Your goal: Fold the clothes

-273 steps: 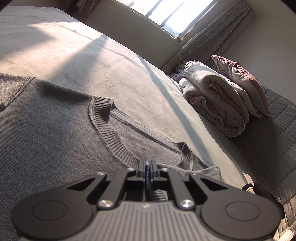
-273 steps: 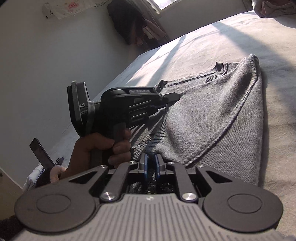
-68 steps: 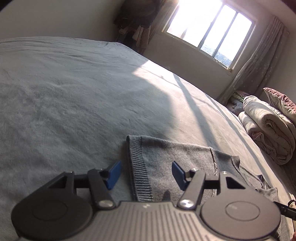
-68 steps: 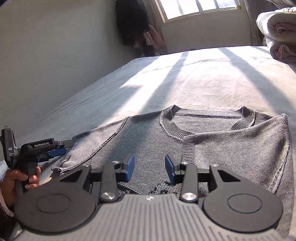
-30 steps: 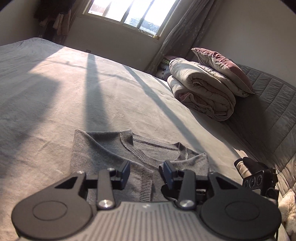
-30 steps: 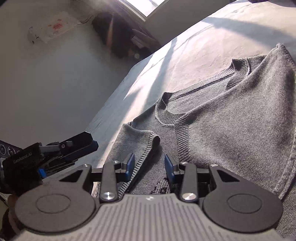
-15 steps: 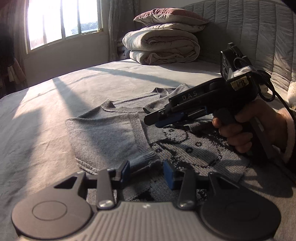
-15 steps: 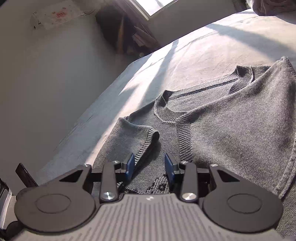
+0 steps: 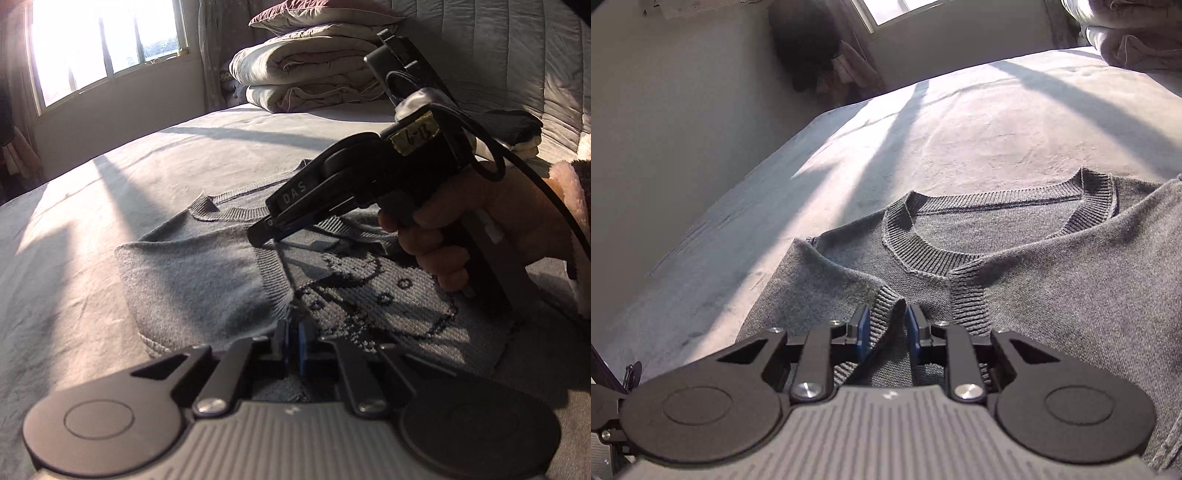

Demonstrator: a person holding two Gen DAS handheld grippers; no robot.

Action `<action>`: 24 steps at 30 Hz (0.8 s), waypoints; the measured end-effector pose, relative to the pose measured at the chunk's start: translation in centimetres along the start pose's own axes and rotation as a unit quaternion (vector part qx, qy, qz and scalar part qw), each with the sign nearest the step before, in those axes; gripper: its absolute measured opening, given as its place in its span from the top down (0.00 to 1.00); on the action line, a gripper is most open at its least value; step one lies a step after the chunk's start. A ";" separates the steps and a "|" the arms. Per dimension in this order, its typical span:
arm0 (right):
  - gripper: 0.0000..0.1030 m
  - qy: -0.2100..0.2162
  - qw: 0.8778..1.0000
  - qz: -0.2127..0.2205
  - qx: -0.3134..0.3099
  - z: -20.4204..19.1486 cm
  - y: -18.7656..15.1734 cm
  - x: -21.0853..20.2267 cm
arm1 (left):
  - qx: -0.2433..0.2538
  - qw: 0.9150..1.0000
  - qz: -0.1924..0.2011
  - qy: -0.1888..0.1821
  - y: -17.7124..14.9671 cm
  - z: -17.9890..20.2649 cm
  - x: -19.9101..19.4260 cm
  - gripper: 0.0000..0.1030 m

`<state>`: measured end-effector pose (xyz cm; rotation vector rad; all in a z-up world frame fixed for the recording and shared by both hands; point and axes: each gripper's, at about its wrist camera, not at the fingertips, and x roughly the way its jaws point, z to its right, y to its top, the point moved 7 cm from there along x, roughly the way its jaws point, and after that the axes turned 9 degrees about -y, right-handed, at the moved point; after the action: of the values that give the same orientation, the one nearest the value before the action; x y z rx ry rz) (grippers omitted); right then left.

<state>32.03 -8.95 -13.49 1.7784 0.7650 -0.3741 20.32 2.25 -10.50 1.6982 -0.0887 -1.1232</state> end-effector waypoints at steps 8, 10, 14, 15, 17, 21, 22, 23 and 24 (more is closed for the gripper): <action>0.97 -0.021 0.999 0.031 -0.001 0.2 2.1 -0.6 | -0.054 0.997 0.047 -0.022 2.7 0.0 -0.6 0.96; 0.97 -0.027 0.999 0.040 -0.002 0.5 2.8 -1.1 | -0.061 0.996 0.054 -0.030 3.1 0.2 -0.3 0.96; 0.97 -0.049 0.997 0.059 -0.017 1.3 3.7 -1.7 | -0.071 0.995 0.062 -0.043 3.4 1.1 0.6 0.96; 0.97 -0.054 0.997 0.061 -0.018 1.6 3.8 -1.7 | -0.075 0.994 0.063 -0.047 3.4 1.4 0.9 0.96; 0.97 -0.061 0.996 0.065 -0.015 2.2 3.8 -1.9 | -0.080 0.993 0.065 -0.057 3.5 1.8 1.5 0.96; 0.97 -0.073 0.996 0.057 -0.009 3.4 3.5 -1.6 | -0.086 0.993 0.047 -0.069 3.1 2.3 3.0 0.94; 0.97 -0.080 0.995 0.051 -0.012 3.6 3.4 -1.4 | -0.087 0.993 0.042 -0.072 3.0 2.4 3.3 0.93; 0.95 -0.088 0.995 0.043 -0.018 3.7 3.1 -1.1 | -0.090 0.992 0.042 -0.074 2.9 2.4 3.4 0.90; 0.94 -0.093 0.995 0.038 -0.022 3.8 2.9 -1.1 | -0.097 0.991 0.048 -0.077 2.9 2.2 3.0 0.89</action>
<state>33.65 -13.39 -12.02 1.6986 0.5695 -0.4615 21.70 -2.29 -10.14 1.4195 -0.1509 -1.1509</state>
